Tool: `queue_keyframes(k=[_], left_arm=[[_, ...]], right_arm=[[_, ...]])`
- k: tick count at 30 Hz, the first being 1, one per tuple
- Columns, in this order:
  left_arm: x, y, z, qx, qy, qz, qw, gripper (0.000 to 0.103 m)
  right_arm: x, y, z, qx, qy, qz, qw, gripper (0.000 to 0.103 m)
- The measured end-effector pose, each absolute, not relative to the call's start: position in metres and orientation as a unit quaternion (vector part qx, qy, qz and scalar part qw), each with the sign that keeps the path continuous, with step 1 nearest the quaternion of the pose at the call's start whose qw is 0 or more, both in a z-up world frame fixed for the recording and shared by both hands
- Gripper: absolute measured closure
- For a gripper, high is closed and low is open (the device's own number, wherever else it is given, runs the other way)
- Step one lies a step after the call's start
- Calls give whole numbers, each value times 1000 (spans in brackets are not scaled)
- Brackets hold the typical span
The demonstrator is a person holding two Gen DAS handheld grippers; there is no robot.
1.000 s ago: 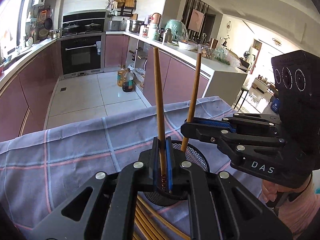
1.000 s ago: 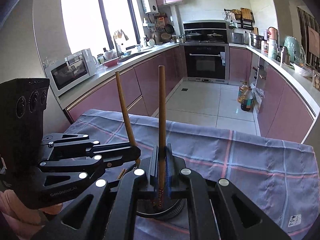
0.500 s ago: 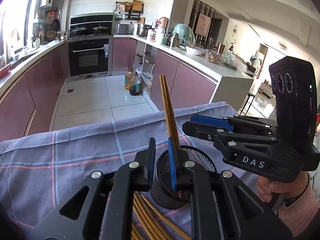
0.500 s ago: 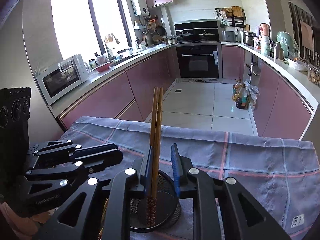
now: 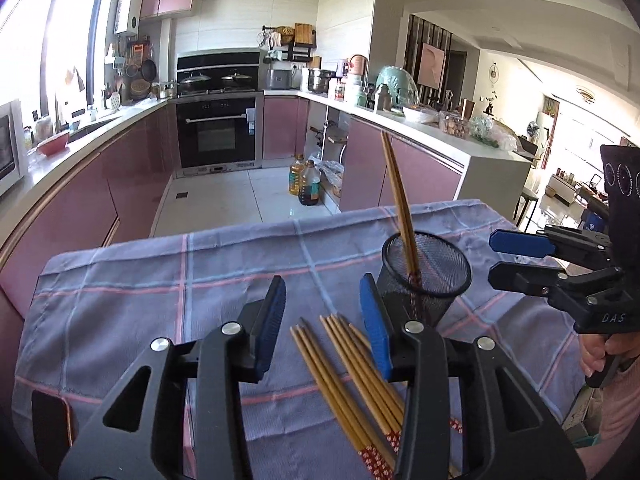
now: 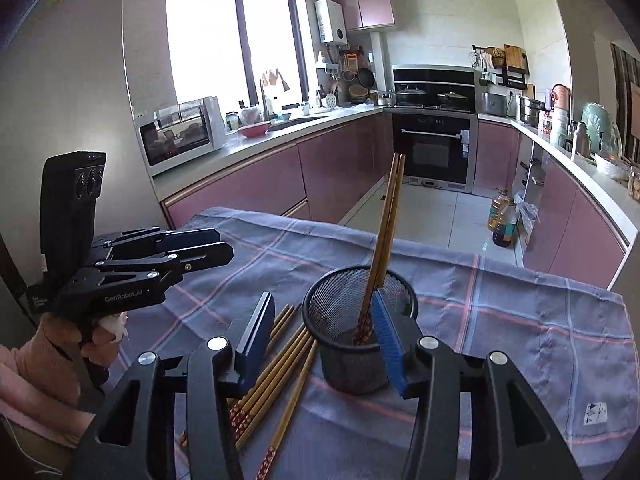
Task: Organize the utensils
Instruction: 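Move both open grippers back over the remaining chopsticks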
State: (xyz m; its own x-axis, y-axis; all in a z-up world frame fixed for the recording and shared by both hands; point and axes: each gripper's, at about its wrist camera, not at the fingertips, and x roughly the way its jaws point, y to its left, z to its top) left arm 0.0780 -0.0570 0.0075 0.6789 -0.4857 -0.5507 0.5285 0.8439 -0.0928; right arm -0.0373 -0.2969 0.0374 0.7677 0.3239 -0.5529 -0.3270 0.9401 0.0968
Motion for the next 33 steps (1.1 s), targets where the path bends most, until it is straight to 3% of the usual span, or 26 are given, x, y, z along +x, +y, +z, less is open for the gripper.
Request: queue_keyframes(k=[13, 21, 33], left_arm=[[68, -45, -73, 20, 381, -269, 884, 66], [66, -55, -85, 25, 398, -270, 876, 66], [71, -60, -97, 33, 414, -269, 869, 76]], right_arm=[[-39, -271, -38, -17, 392, 154, 907, 55], [-34, -264, -52, -7, 410, 155, 899, 63], [-24, -262, -61, -6, 419, 146, 896, 70]])
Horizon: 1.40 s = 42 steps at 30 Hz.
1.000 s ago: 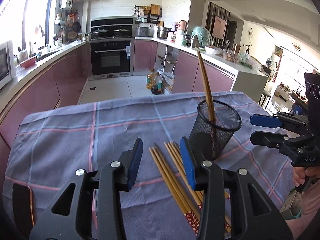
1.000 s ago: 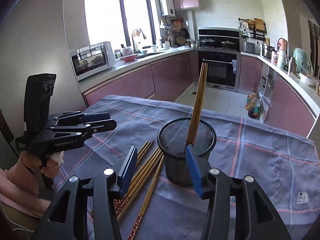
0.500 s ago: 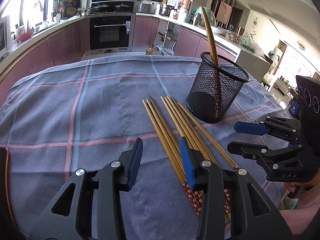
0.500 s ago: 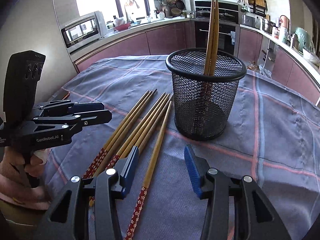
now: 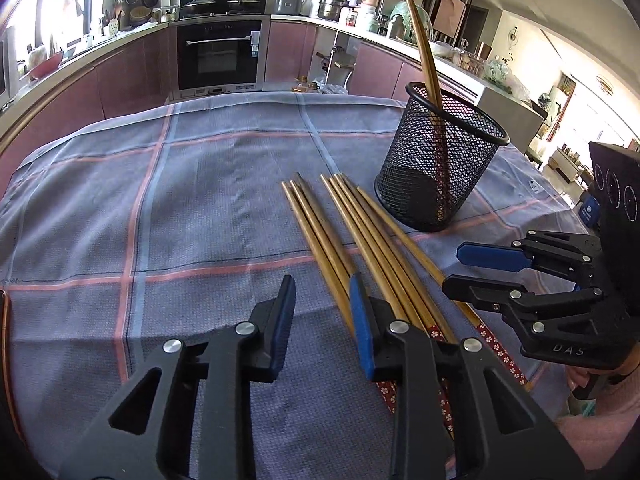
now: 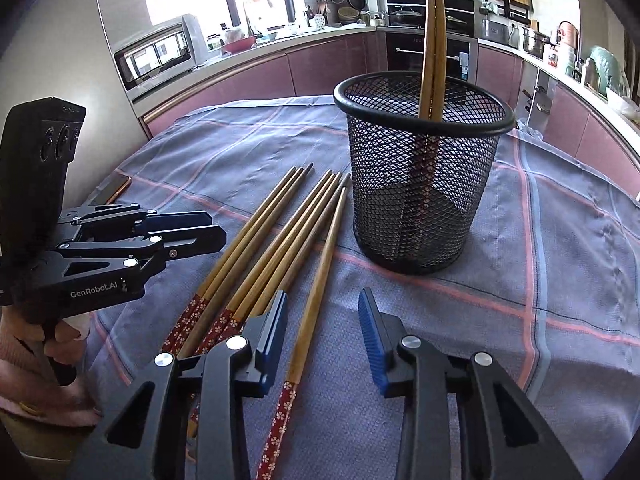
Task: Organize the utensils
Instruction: 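Move both open grippers back over the remaining chopsticks, then close the right gripper on one chopstick while the left gripper grasps another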
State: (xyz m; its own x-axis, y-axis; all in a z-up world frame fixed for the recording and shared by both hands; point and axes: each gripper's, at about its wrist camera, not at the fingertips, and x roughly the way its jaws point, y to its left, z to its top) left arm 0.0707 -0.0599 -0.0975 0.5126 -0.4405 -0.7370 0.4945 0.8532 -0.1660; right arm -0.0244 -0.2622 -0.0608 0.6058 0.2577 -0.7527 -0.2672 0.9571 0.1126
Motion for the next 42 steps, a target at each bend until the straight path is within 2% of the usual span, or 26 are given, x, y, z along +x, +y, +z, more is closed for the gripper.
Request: queue_keyframes(k=[12, 15, 18, 32, 35, 42], left_arm=[[78, -65, -107, 42, 423, -270, 864, 80], [79, -64, -107, 43, 422, -270, 864, 83], [81, -64, -109, 50, 427, -266, 863, 91], [86, -71, -108, 51, 426, -276, 860, 90], [92, -74, -109, 54, 430, -274, 859, 84], [103, -78, -114, 68, 436, -262, 858, 88]], right_arm=[[-19, -261, -67, -12, 424, 140, 895, 75], [-17, -261, -68, -12, 424, 134, 896, 81], [-15, -263, -68, -4, 426, 130, 895, 88], [-12, -267, -67, -2, 428, 132, 894, 88], [-10, -266, -67, -4, 428, 133, 894, 88], [-6, -261, -68, -17, 425, 127, 896, 88]])
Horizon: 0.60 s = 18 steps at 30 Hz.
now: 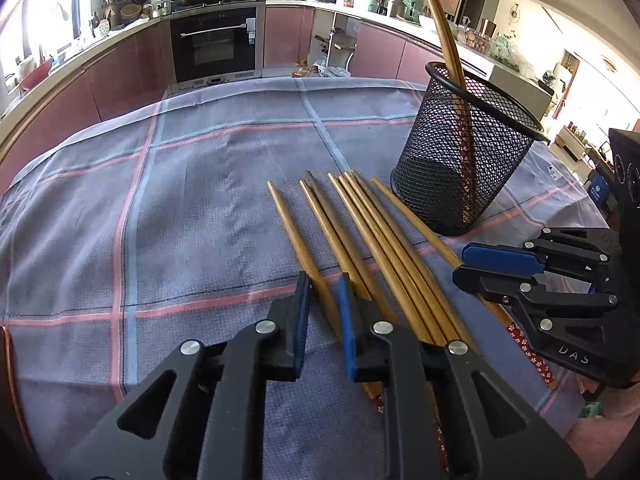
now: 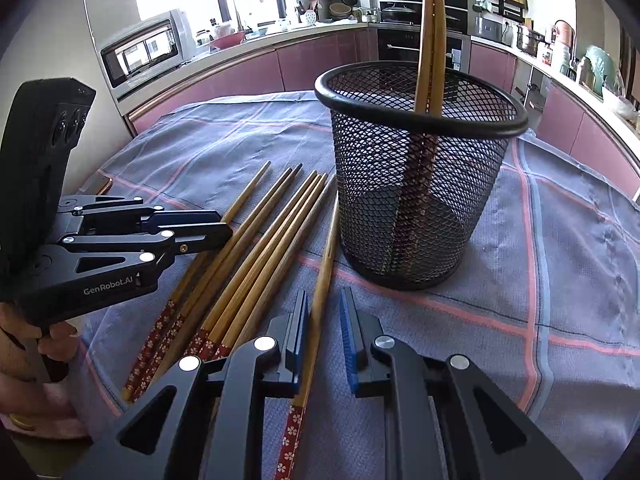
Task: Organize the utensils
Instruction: 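Close the right gripper on one chopstick while the left gripper grasps another, then lift the chopstick upright over the mesh cup with the right gripper while the left gripper carries its chopstick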
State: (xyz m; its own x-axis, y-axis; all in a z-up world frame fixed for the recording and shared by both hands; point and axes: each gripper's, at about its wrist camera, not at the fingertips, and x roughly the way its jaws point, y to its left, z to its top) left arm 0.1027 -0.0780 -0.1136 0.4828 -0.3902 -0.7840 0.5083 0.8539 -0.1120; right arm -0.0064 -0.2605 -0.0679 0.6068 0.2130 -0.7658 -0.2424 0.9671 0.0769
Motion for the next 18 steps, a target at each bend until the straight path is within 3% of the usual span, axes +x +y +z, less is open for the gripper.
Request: queue_keyframes(k=[6, 18], left_arm=[[103, -74, -115, 48, 440, -259, 859, 94], [93, -61, -107, 22, 436, -259, 861, 96]], right_arm=[[-6, -264, -67, -6, 426, 130, 895, 96], [-14, -275, -58, 18, 416, 144, 898, 97]])
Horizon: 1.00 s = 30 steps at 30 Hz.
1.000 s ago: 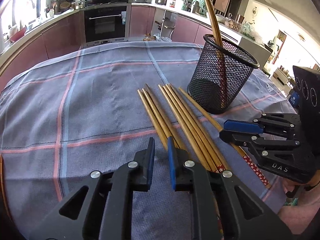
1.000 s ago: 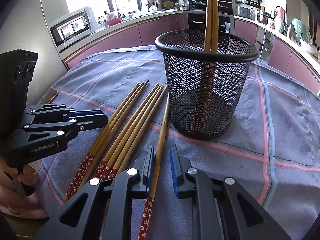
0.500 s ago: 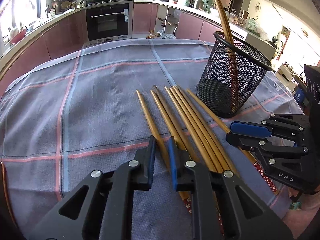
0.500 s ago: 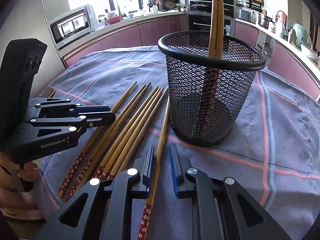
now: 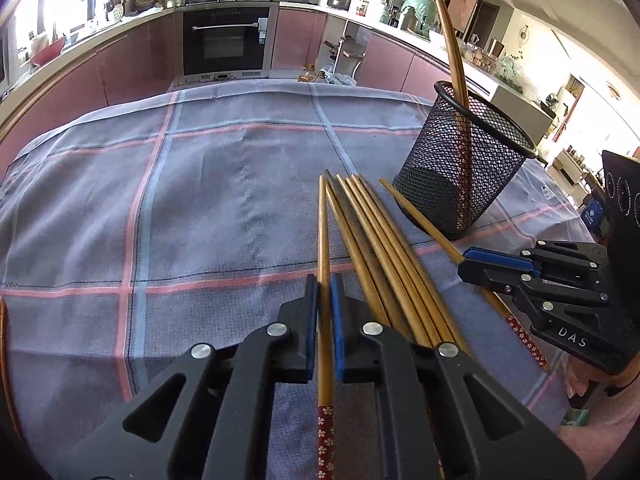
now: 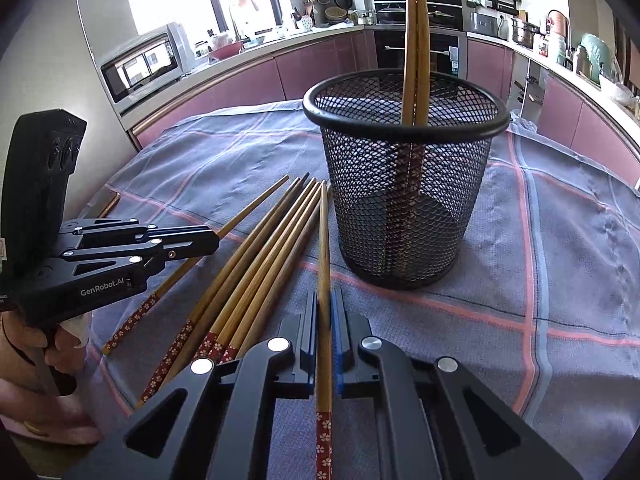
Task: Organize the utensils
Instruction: 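Lift the chopstick upright over the mesh cup with the right gripper while the left gripper carries its chopstick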
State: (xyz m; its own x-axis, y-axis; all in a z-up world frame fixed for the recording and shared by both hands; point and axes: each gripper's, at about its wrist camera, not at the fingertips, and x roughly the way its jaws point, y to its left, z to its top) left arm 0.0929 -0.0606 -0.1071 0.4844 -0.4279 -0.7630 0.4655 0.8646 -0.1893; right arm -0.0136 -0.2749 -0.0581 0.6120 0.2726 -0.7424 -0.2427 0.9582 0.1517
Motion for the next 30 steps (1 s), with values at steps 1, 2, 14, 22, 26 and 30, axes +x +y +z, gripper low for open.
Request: queue_keyframes(k=[1, 2, 14, 22, 26, 30], left_arm=[[91, -59, -105, 19, 435, -263, 861, 96], [90, -58, -102, 16, 432, -266, 861, 96], [69, -51, -48, -12, 381, -328, 864, 96], [56, -47, -10, -39, 343, -375, 860, 96], [55, -45, 11, -47, 318, -388, 864, 96], [59, -50, 31, -47, 295, -390, 871, 96]], right_arm=[[-14, -276, -56, 21, 415, 148, 898, 97], [-15, -276, -54, 24, 412, 153, 898, 97], [-26, -287, -19, 70, 365, 202, 906, 97], [-34, -301, 8, 88, 319, 204, 921, 97], [-34, -309, 22, 94, 296, 204, 928, 97], [-33, -319, 36, 95, 275, 204, 935, 97]])
